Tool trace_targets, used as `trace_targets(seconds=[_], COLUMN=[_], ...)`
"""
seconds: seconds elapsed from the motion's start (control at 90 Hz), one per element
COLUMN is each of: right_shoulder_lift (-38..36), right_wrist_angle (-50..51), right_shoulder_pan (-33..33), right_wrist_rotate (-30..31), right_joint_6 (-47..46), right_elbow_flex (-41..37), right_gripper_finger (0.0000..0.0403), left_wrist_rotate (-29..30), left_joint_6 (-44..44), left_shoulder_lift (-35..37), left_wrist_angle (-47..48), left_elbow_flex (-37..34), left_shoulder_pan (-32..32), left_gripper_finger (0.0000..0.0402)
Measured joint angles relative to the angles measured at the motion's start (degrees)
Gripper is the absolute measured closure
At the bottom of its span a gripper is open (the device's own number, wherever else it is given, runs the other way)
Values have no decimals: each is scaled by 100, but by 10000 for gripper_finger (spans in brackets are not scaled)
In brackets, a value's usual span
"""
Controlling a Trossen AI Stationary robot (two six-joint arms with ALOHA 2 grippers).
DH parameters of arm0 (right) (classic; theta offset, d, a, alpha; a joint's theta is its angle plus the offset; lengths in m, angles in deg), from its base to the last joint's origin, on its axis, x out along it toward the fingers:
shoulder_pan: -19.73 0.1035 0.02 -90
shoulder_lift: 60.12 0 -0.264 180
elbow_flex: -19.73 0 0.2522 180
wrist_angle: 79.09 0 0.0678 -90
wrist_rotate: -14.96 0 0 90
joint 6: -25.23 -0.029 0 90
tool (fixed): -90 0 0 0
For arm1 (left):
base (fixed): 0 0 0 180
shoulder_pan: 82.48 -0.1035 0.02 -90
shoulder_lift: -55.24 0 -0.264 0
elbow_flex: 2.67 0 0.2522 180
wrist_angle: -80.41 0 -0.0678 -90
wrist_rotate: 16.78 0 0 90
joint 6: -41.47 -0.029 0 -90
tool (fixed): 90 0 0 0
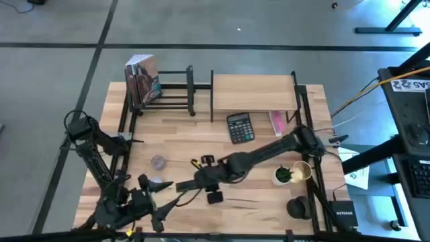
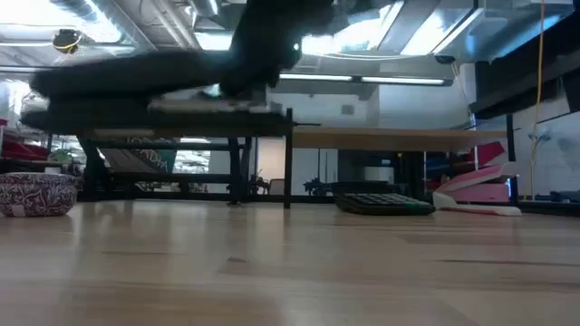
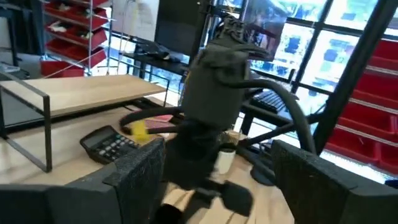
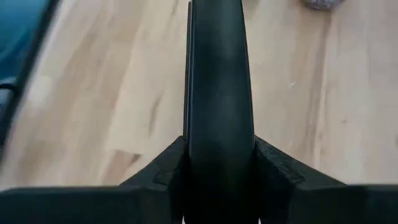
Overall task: Stock shelves
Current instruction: Remove the black stapler from under the shelf
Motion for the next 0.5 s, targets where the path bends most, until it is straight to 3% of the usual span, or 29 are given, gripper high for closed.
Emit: trace_targets(seconds=[0.5], right_shoulder_lift=[335], right_wrist_angle=[-1310], right_shoulder_pan=[-457], right_wrist_rotate=[-299], right_joint_6=[306], right_elbow_flex=[0], right_gripper_finger=[289], left_wrist_rotate=[-20], left_joint_6=[-16], left_shoulder_lift=[0], left_wrist_angle=[183], left_elbow_flex=[2], left_shoulder_pan=[-51], left_gripper_finger=[126])
